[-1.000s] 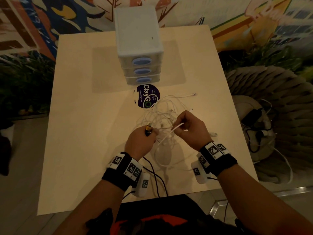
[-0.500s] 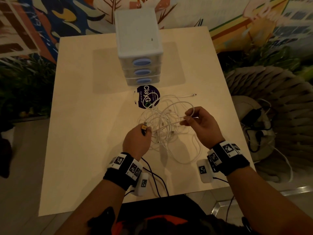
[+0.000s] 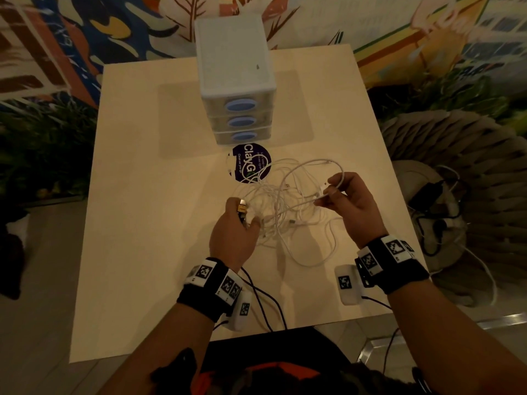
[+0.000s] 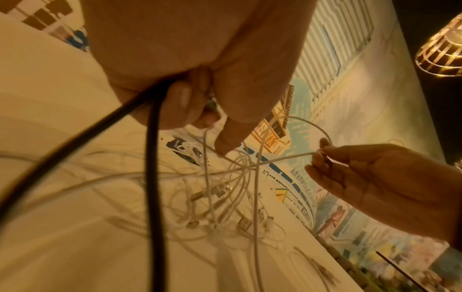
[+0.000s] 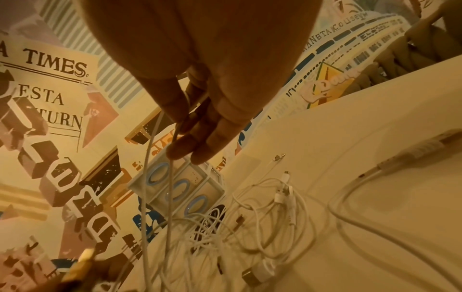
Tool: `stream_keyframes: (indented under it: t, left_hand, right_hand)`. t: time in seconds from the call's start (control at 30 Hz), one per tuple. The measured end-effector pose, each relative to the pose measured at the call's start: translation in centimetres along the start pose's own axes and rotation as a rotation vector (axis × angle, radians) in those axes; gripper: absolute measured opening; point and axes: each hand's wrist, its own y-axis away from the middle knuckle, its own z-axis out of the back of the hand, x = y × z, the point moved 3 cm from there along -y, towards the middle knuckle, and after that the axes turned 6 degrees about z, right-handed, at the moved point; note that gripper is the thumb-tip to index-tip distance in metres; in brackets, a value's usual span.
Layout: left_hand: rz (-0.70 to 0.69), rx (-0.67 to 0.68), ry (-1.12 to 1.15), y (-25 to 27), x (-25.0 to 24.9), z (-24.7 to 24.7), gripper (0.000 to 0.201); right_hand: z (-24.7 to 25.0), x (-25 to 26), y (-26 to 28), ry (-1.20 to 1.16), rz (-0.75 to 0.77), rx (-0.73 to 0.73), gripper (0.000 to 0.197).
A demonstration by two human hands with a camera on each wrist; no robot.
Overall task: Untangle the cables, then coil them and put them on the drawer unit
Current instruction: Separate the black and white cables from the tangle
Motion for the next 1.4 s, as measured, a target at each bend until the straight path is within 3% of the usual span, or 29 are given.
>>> stream_keyframes:
  t: [0.13,0.23,0.33,0.5,0.57,0.67,0.77,0.9,0.97,1.13,1.27,1.4]
  left_hand:
    - [-0.144,0.073,-0.021,0.8,-1.5,-0.7,0.022]
    - [-0.120,0.166,-0.031,0.6,-2.0,-1.2,0.027]
    - [-0.113,0.197,-0.080,0.3,-1.9,-1.4,0.021]
    - [-0.089,0.177,-0.080,0.3,-1.6,-1.0,0.036]
    - [-0.097,0.181,-0.090,0.5,-1.6,-0.9,0.038]
    - [-0.098,0.185,-0.131,0.6,-1.7,-0.8,0.038]
    - [-0.101,0.202,-0.183,0.5,-1.9,-1.1,0.037]
    - [-0.150,0.220,-0.151,0.5,-2.3,-1.1,0.028]
    - [-0.163,0.238,-0.143,0.6,-2.3,-1.0,0.027]
    - [-0.150,0.236,-0.128,0.8,-1.9,-1.1,0.031]
    - [-0.077,0.170,-0.098,0.8,-1.7,-0.5,0.040]
    - [-0.019,0.122,-0.092,0.4,-0.9,0.1,0.036]
  right_hand:
    - [-1.1,0.6,0.0,-0.041,-0.003,0.060,0.016]
    - [-2.1,1.5,0.1,-0.095,0.010,0.105,0.018]
    - [-2.5,1.9,0.1,-0.092,0.016,0.105,0.021]
    - [-0.4,-0.6,-0.6,0.284,-0.134,-0.082,0.050]
    - [0.4,-1.3,-0.5,0.504,-0.135,-0.090,0.061]
    - [-0.2,-0.6,-0.2,0.902,0.207,-0.056,0.046]
    - [-3.2,0.4,0.2,0.991,0.406,0.147,0.038]
    - [-6.2,-0.7,0.6,1.122,0.296,0.489,0.030]
    - [-6.5,-1.3,0.3,1.136,0.186,0.573,0.025]
    - [-6.2,-1.4,-0.2,1.133,0.166,0.557,0.020]
    - [-5.3,-1.1,-0.2,1.212,0.221,0.555,0.027]
    - [-3.6,-0.5,-0.7,1.197,0.217,0.434,0.025]
